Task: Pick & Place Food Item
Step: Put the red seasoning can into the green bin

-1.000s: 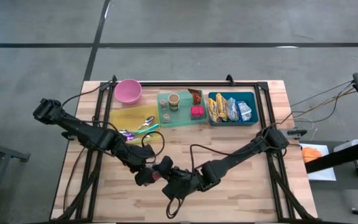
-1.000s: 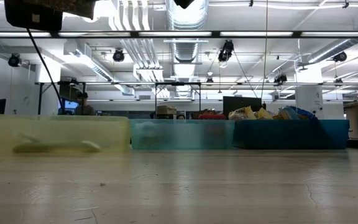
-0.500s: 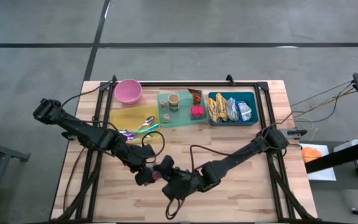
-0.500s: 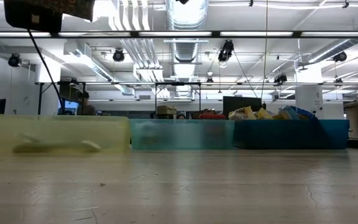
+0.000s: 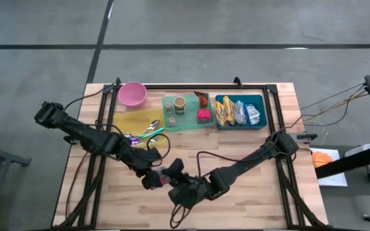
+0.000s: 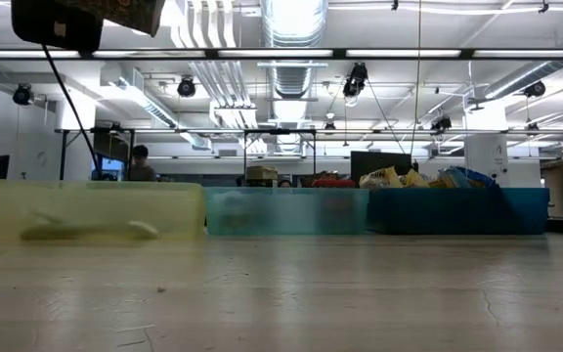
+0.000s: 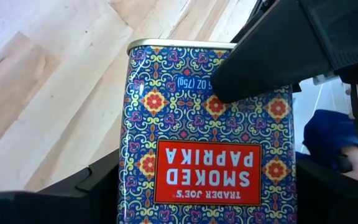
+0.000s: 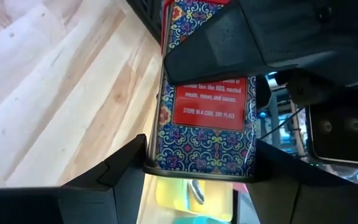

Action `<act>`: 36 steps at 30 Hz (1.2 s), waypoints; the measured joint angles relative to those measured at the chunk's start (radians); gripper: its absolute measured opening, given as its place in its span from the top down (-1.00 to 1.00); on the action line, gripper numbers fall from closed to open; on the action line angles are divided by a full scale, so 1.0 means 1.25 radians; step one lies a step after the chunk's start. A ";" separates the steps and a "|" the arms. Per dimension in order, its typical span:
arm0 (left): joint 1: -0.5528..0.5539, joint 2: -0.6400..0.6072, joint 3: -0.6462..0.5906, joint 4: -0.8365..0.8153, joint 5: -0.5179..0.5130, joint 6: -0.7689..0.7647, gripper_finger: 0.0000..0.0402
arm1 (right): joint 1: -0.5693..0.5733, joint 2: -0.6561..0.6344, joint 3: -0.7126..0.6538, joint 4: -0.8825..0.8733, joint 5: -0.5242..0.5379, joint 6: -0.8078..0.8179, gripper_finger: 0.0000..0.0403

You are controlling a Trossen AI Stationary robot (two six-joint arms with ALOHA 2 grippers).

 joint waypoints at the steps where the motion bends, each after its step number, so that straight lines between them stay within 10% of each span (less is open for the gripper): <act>1: 0.000 0.000 0.000 0.000 0.001 -0.009 -0.56 | 0.001 -0.001 0.000 0.000 -0.001 0.009 -0.09; 36: -0.001 -0.001 0.000 0.034 0.017 -0.020 -0.56 | 0.022 -0.007 -0.001 0.015 -0.014 0.100 -0.09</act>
